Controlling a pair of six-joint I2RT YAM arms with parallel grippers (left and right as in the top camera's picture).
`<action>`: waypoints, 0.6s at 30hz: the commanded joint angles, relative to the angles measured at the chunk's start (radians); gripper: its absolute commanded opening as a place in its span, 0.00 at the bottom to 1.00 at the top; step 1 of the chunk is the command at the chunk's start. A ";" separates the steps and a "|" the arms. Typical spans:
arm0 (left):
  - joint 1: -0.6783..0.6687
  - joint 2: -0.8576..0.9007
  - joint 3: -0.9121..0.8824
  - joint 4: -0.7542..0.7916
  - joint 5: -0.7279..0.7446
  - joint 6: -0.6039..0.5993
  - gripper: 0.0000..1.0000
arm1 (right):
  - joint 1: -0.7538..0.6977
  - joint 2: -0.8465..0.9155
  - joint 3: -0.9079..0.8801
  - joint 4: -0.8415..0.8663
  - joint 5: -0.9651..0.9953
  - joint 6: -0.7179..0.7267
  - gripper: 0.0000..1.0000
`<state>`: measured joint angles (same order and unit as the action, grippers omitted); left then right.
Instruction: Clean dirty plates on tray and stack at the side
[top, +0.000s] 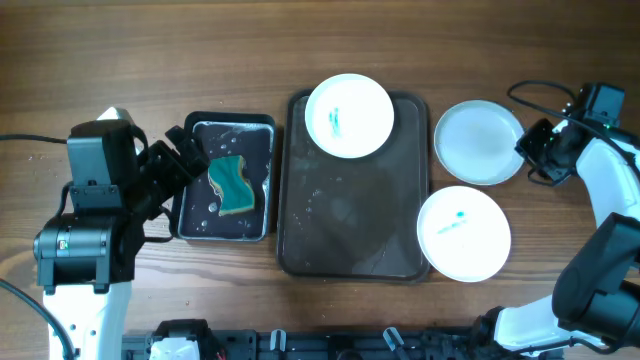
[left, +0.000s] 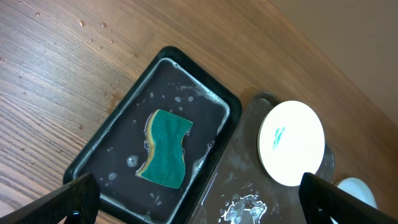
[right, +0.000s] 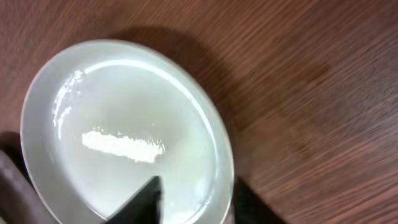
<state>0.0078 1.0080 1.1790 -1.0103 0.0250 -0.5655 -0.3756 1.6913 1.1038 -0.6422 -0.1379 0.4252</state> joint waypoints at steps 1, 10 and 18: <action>0.001 0.002 0.018 0.003 0.008 0.005 1.00 | 0.002 -0.080 0.028 -0.027 -0.122 -0.016 0.43; 0.001 0.002 0.018 0.003 0.008 0.005 1.00 | 0.040 -0.339 0.033 -0.258 -0.279 -0.085 0.52; 0.001 0.002 0.018 0.003 0.008 0.005 1.00 | 0.059 -0.346 -0.080 -0.341 -0.031 -0.082 0.66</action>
<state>0.0078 1.0080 1.1790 -1.0100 0.0250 -0.5655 -0.3164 1.3319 1.1034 -1.0016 -0.2821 0.3538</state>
